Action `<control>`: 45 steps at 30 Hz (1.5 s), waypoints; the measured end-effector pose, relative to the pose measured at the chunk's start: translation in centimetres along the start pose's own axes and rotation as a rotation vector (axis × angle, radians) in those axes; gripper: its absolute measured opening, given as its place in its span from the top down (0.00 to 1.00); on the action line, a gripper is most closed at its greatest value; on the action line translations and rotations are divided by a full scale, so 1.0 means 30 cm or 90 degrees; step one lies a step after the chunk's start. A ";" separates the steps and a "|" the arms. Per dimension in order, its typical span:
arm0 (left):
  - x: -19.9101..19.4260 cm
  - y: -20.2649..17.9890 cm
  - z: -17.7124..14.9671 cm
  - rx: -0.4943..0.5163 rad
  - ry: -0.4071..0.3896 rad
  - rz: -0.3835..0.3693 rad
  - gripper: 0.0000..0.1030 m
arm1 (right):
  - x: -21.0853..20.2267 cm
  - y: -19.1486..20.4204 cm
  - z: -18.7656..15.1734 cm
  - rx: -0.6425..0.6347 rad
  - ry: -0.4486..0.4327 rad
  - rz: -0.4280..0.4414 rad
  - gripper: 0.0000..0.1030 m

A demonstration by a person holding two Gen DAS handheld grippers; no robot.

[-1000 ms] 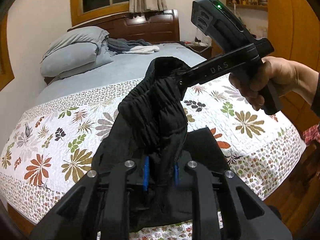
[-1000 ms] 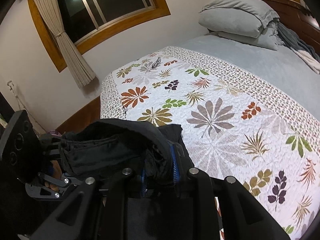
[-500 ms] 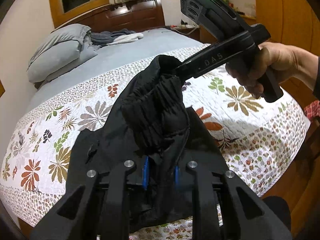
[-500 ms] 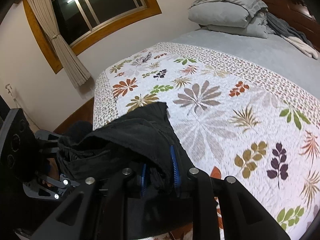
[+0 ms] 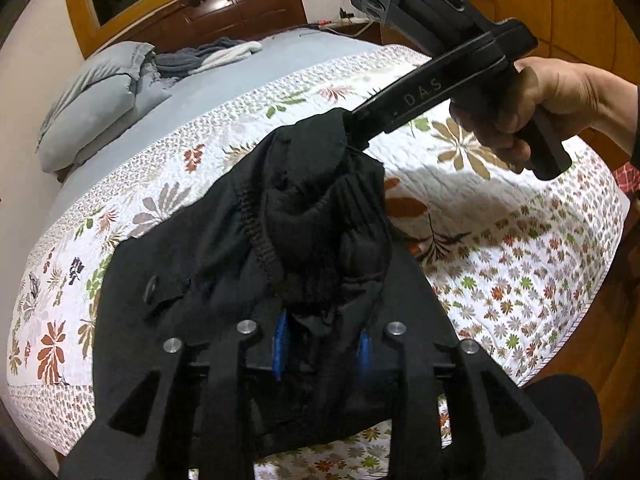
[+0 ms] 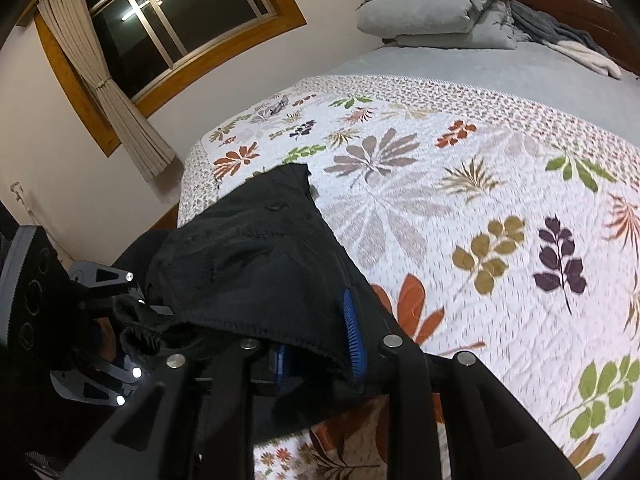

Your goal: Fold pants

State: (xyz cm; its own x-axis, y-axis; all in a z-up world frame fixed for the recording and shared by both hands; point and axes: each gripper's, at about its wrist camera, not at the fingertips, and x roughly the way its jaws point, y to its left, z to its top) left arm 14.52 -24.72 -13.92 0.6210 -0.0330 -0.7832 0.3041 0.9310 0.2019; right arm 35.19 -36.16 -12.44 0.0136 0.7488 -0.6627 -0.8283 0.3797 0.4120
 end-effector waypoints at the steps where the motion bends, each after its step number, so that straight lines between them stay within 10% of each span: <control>1: 0.006 -0.007 -0.004 0.002 0.003 -0.001 0.69 | 0.000 -0.007 -0.010 0.002 0.000 -0.001 0.73; 12: 0.027 -0.002 -0.066 -0.007 0.002 -0.091 0.38 | -0.041 -0.084 -0.155 0.080 -0.007 -0.037 0.59; 16: -0.045 0.094 -0.083 -0.093 -0.038 -0.243 0.25 | -0.121 -0.129 -0.210 0.172 -0.064 -0.055 0.55; 21: -0.134 0.310 -0.105 -0.230 -0.108 -0.323 0.13 | -0.225 -0.053 -0.200 0.210 -0.193 -0.016 0.55; 26: -0.085 0.488 -0.157 -0.333 -0.082 -0.339 0.13 | -0.126 0.092 -0.106 0.166 -0.189 0.037 0.55; 33: 0.061 0.618 -0.267 -0.432 -0.007 -0.383 0.14 | 0.015 0.057 -0.157 0.229 -0.114 -0.030 0.56; 45: -0.015 0.770 -0.341 -0.517 -0.061 -0.467 0.10 | -0.073 0.423 -0.288 0.263 -0.222 -0.020 0.47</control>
State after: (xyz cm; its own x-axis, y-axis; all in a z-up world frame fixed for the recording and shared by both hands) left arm 13.87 0.51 -14.91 0.5471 -0.6724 -0.4986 0.0779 0.6340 -0.7694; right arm 19.82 -37.69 -11.17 0.2780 0.8429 -0.4607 -0.5364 0.5341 0.6535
